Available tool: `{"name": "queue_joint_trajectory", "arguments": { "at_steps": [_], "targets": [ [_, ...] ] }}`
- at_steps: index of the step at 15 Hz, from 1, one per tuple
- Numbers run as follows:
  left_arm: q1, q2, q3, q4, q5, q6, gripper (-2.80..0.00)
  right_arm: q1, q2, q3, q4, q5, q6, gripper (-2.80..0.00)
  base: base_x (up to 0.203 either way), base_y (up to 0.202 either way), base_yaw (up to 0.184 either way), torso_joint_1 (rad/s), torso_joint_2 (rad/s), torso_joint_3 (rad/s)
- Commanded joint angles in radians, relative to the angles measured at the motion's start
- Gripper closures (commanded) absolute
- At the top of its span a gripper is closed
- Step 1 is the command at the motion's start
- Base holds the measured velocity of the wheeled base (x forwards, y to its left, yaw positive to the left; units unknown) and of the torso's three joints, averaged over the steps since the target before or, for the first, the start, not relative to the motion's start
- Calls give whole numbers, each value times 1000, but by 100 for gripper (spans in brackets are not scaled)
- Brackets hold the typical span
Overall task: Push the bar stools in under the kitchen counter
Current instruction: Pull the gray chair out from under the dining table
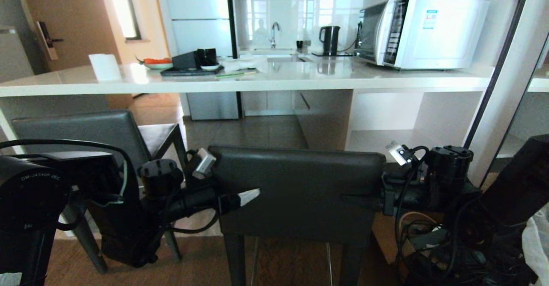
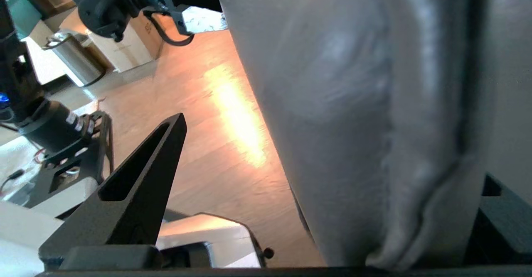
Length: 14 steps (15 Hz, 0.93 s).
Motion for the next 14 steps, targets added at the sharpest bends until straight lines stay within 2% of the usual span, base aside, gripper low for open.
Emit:
{"name": "queue_joint_trajectory", "arguments": {
  "at_steps": [1,3,5,8,14],
  "targets": [
    [-1,-7,-2,-15,3,1,-280,1,0,2,-9,4,0,-280,0,0,0,0,0,0],
    [-1,0,-4,-15,34,10,-280,1,9,-5,-9,2,0,-280,0,0,0,0,0,0],
    [5,7,2,-15,52,47,-280,7,31,-41,-8,-3,2,-280,0,0,0,0,0,0],
    [-9,-17,42,-15,55,52,-280,15,70,-108,-3,-36,33,-280,0,0,0,0,0,0],
    [-9,-39,48,-15,84,50,-280,13,101,-125,-7,-73,39,-280,0,0,0,0,0,0]
  ]
}}
